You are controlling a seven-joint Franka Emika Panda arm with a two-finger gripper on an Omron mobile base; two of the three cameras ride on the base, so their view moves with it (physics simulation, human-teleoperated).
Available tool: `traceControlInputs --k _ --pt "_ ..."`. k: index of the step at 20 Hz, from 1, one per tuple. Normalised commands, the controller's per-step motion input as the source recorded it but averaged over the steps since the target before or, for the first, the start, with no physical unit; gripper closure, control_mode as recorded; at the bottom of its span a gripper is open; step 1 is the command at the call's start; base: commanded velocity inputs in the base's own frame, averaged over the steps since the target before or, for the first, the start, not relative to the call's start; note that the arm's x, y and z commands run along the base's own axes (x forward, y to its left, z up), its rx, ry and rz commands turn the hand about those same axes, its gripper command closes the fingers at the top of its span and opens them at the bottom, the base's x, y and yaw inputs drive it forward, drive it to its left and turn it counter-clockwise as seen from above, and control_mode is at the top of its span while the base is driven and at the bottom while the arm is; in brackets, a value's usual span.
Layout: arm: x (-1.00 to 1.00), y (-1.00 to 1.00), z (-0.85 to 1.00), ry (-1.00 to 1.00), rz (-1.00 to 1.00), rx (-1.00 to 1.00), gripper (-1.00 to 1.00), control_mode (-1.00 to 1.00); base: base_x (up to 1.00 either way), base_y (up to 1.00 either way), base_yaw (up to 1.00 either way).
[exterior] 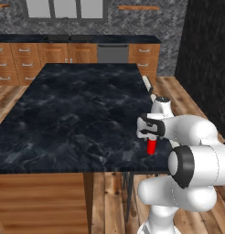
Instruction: Four empty soda cans are scattered around the kitchen. Gather all the cans and cluster them next to the stove for recycling.
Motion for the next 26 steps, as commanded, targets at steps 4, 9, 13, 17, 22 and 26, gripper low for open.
traceControlInputs --k 4,9,13,17,22,26 --pt "0.05 0.00 -0.06 0.02 0.00 0.00 -1.00 -1.00 0.00 0.00 0.00" --pt "0.04 0.00 -0.05 0.01 0.00 0.00 -1.00 -1.00 0.00 0.00 0.00" --pt "0.01 0.00 -0.04 0.00 0.00 0.00 -1.00 -1.00 0.00 0.00 0.00" --pt "0.00 0.00 -0.06 0.00 0.00 0.00 -1.00 -1.00 0.00 0.00 0.00" --pt "0.00 0.00 -0.07 0.00 0.00 0.00 -1.00 -1.00 0.00 0.00 0.00" --pt "0.00 0.00 -0.04 0.00 0.00 0.00 -1.00 -1.00 0.00 0.00 0.00"
